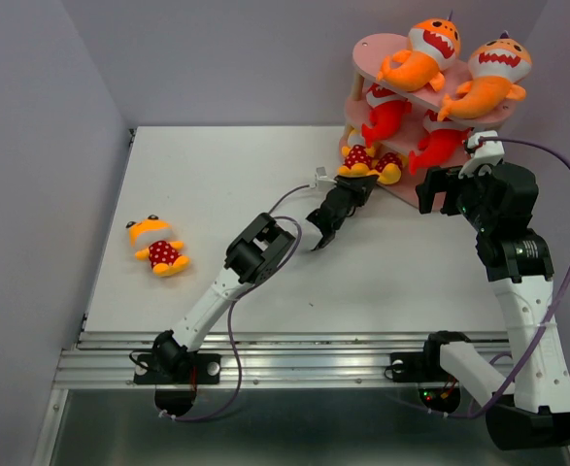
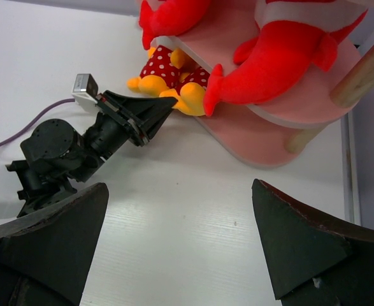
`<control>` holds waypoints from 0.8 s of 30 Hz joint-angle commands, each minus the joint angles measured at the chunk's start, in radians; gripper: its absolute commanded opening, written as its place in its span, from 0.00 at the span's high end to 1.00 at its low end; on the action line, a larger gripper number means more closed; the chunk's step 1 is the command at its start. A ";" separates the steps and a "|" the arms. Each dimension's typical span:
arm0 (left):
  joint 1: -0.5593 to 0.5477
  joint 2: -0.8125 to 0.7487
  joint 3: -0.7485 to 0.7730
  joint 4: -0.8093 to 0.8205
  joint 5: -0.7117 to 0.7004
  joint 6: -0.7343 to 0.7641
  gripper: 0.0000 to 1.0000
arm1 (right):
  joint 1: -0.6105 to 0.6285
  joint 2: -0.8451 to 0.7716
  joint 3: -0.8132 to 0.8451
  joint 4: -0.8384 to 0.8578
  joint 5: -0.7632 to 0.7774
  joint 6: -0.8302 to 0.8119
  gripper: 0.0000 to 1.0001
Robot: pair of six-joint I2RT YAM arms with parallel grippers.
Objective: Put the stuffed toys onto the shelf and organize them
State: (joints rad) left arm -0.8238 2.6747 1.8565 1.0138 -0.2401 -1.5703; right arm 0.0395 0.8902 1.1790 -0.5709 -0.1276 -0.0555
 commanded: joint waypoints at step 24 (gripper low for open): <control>-0.008 -0.058 -0.059 0.074 0.022 -0.048 0.46 | -0.016 -0.022 -0.001 0.042 0.016 -0.001 0.00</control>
State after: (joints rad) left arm -0.8253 2.6747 1.8084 1.0370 -0.2211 -1.6142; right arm 0.0319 0.8894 1.1786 -0.5705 -0.1268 -0.0555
